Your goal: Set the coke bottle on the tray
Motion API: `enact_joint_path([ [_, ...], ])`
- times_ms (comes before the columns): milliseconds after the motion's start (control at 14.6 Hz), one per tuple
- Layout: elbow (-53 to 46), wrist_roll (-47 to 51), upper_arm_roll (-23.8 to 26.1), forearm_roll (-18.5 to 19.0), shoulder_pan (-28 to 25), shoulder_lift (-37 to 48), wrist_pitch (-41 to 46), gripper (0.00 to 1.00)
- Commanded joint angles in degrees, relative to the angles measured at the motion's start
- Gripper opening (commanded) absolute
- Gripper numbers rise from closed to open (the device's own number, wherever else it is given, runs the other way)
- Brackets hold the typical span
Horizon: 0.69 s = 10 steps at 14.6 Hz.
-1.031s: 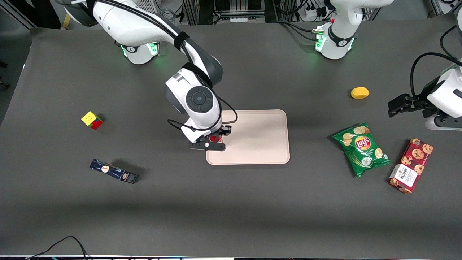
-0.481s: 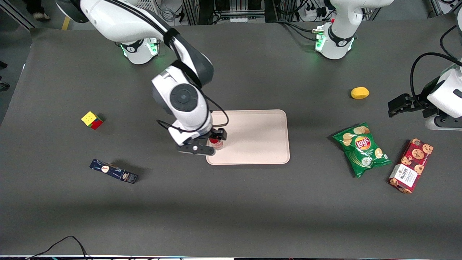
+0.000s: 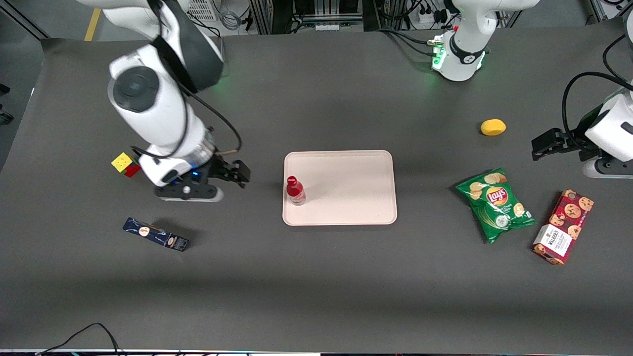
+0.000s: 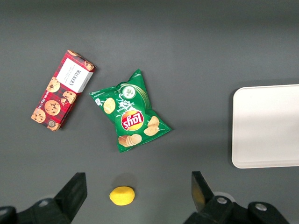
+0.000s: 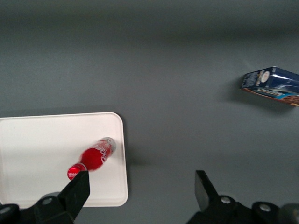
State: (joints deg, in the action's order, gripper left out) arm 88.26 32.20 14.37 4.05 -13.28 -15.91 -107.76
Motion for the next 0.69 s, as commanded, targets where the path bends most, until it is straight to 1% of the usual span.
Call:
enact_joint_path([
  [0,8.3,-10.6,-5.5,-9.6,2.9,10.4,-0.2,1.0],
  [137,9.0,-16.1,-10.4,-10.8,3.0,13.1,3.0,1.0],
  [275,9.0,-18.6,-14.1,-11.0,3.4,15.4,6.9,1.0],
  [412,9.3,-21.2,-16.7,-9.6,3.8,17.2,9.9,1.0],
  [550,8.0,-26.8,-19.5,-6.4,3.8,17.2,12.0,1.0],
  [618,7.3,-28.1,-19.7,-5.8,3.8,17.2,12.2,1.0],
])
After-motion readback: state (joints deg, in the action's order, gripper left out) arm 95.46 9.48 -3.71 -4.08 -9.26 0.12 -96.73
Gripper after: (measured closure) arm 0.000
